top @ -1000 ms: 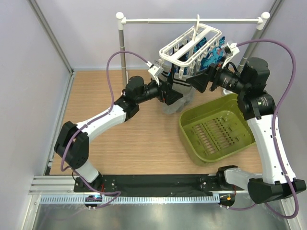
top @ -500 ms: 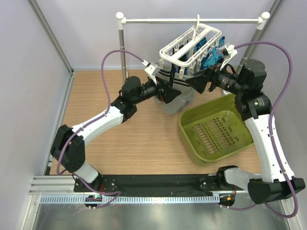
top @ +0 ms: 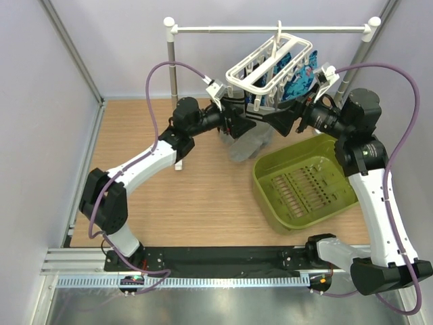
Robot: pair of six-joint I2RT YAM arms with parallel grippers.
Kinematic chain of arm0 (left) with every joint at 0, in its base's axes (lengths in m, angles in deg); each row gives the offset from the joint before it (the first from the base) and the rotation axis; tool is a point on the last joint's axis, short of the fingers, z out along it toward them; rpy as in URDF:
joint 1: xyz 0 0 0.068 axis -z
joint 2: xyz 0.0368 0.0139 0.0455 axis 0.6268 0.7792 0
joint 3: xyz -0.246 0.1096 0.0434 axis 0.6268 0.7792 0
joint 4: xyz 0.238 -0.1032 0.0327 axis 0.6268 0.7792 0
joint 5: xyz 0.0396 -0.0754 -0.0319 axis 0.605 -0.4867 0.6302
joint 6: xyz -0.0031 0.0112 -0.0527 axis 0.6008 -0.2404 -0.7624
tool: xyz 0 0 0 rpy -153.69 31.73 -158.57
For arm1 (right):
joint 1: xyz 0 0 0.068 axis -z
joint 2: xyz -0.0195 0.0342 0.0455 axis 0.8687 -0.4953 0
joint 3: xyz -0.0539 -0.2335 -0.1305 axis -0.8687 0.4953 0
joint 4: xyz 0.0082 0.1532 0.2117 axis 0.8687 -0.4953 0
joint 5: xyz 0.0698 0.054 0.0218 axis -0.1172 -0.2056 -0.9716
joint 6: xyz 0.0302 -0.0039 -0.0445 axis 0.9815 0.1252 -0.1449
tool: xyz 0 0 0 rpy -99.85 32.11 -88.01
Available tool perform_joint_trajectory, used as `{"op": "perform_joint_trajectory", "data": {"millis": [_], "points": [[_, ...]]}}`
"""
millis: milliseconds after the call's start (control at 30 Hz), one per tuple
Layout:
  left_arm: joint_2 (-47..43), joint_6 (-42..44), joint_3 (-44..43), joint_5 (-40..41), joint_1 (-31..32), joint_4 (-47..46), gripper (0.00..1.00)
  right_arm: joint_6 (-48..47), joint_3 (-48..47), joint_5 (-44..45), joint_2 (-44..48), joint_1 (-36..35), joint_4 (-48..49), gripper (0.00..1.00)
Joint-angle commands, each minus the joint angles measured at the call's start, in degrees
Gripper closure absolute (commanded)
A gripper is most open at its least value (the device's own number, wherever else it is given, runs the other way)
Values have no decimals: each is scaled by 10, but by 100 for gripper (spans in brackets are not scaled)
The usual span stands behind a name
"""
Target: Remove the socks clipped to the hanger
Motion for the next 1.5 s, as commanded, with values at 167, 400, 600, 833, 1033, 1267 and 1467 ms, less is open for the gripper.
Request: {"op": "perform_joint_trajectory", "data": {"millis": [167, 400, 600, 833, 1033, 1267, 1467], "points": [[39, -34, -30, -82, -1, -40, 22, 7, 6, -9, 17, 2, 54, 14], [39, -63, -21, -117, -1, -42, 69, -6, -18, 2, -18, 3, 37, 15], [46, -84, -46, -164, -1, -10, 100, -14, -32, -1, -38, 3, 33, 17], [59, -116, -63, -215, -3, -4, 100, 0, -27, -21, -53, 5, 53, 18], [64, -167, -66, -252, -16, -44, 100, 20, -25, -33, -59, 7, 83, 18], [68, -188, -70, -263, -19, -49, 100, 56, -10, -30, -73, 8, 125, 21], [77, -210, -81, -273, -19, -63, 100, 64, -6, -29, -85, 7, 149, 22]]}}
